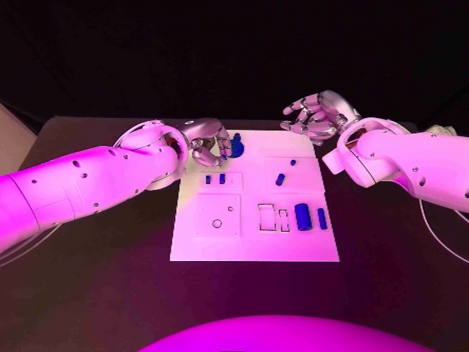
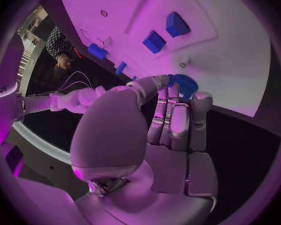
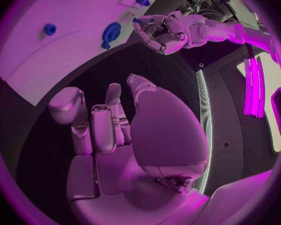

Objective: Assemble the parts on the task board

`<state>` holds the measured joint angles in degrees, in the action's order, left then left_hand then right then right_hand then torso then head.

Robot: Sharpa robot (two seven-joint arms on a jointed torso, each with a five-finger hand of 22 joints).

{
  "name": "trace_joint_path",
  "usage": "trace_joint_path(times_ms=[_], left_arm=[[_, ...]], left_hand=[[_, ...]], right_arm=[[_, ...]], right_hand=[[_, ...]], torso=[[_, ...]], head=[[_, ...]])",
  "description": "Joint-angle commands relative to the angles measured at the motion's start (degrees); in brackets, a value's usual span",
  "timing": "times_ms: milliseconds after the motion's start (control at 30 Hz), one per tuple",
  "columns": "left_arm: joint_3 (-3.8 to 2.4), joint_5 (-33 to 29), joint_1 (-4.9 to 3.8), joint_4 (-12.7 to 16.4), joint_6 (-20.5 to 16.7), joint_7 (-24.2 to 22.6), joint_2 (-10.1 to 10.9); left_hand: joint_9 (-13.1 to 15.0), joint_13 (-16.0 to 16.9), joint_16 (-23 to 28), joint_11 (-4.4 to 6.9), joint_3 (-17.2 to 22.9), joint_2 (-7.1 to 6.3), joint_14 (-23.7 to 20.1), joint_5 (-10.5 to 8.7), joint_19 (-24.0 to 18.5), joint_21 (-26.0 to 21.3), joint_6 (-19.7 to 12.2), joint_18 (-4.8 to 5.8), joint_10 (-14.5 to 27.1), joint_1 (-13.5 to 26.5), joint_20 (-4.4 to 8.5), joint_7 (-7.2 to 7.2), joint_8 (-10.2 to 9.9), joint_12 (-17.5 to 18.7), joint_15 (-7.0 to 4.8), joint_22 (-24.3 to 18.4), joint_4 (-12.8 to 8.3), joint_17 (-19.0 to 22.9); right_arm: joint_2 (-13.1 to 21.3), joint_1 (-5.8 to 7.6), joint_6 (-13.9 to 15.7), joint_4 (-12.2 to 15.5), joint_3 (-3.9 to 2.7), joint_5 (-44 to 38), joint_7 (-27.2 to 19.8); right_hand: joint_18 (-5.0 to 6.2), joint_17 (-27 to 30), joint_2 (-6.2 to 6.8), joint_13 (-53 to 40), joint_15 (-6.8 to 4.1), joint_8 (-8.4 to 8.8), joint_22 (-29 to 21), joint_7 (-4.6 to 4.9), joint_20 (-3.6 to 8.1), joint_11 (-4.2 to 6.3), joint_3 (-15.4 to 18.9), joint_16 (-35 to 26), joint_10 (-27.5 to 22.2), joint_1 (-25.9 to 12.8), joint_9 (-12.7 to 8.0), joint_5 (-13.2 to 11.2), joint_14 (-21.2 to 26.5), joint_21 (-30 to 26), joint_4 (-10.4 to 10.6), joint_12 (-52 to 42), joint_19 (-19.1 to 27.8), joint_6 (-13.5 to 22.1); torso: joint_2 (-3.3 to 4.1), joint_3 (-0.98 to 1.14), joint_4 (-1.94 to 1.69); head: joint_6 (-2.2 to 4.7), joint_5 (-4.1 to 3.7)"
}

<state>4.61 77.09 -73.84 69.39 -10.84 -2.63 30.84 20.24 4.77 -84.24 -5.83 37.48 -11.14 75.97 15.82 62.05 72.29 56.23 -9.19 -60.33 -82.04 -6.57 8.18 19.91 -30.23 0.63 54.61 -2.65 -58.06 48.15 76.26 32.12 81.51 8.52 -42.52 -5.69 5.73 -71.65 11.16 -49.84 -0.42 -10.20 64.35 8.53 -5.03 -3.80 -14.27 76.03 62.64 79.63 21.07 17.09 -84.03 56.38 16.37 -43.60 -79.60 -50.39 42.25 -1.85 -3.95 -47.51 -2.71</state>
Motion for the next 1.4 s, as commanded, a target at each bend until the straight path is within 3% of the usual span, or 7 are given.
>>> trace_joint_path(times_ms=[33,400,1200,1400], left_arm=[[-0.14,-2.3,-0.01,0.7,3.0,-0.5,0.7],[-0.23,-2.0,0.0,0.4,4.6,0.5,1.7],[-0.18,-1.2,0.02,-1.1,5.3,0.8,0.4],[0.1,-1.1,0.02,-1.6,6.0,1.1,0.0]], left_hand=[[0.1,2.7,0.0,1.54,-0.4,0.07,0.1,0.12,-0.3,-0.2,0.4,0.72,-1.7,0.6,-0.11,0.08,-0.3,0.2,-0.12,0.0,0.1,0.1],[0.1,2.7,0.0,1.54,-0.4,0.1,0.1,0.12,-0.3,-0.2,0.4,0.72,-1.7,0.6,-0.12,0.08,-0.4,0.2,-0.11,-0.1,0.1,0.1],[0.1,2.7,0.0,1.54,-0.4,0.12,0.0,0.13,-0.4,-0.3,0.4,0.7,-1.7,0.7,-0.12,0.08,-0.4,0.3,-0.11,-0.1,0.1,0.3],[0.1,2.8,0.1,1.55,-0.4,0.21,0.0,0.13,-0.5,-0.4,0.4,0.68,-1.7,0.7,-0.12,0.06,-0.5,0.4,-0.12,-0.2,0.1,0.3]], right_arm=[[0.1,-0.01,-0.6,0.1,-0.02,0.0,-0.6],[0.2,-0.01,-0.5,0.1,-0.02,0.0,-0.6],[0.0,-0.01,-0.6,0.0,-0.02,0.0,-0.6],[0.0,-0.01,-0.6,-0.1,-0.02,0.0,-0.6]], right_hand=[[0.93,0.0,0.26,0.1,-0.53,-0.19,-0.1,0.16,0.21,0.22,-0.3,-0.3,0.0,-0.3,0.1,0.2,-0.8,-0.2,0.1,0.2,0.2,-0.1],[0.93,0.0,0.26,0.1,-0.53,-0.19,-0.1,0.16,0.21,0.22,-0.3,-0.3,0.0,-0.3,0.1,0.2,-0.8,-0.2,0.1,0.2,0.2,-0.1],[0.93,0.0,0.26,0.1,-0.53,-0.19,-0.1,0.16,0.21,0.22,-0.3,-0.3,0.0,-0.3,0.1,0.2,-0.8,-0.2,0.1,0.2,0.2,-0.1],[0.93,0.0,0.26,0.1,-0.53,-0.19,-0.1,0.16,0.21,0.22,-0.3,-0.3,0.0,-0.3,0.1,0.2,-0.8,-0.2,0.1,0.2,0.2,-0.1]], torso=[[-0.06,-0.03,-0.16],[0.09,0.0,0.03],[0.11,0.01,0.06],[0.11,0.0,0.07]], head=[[0.0,-0.08],[0.11,0.26],[-0.17,0.2],[-0.19,0.22]])
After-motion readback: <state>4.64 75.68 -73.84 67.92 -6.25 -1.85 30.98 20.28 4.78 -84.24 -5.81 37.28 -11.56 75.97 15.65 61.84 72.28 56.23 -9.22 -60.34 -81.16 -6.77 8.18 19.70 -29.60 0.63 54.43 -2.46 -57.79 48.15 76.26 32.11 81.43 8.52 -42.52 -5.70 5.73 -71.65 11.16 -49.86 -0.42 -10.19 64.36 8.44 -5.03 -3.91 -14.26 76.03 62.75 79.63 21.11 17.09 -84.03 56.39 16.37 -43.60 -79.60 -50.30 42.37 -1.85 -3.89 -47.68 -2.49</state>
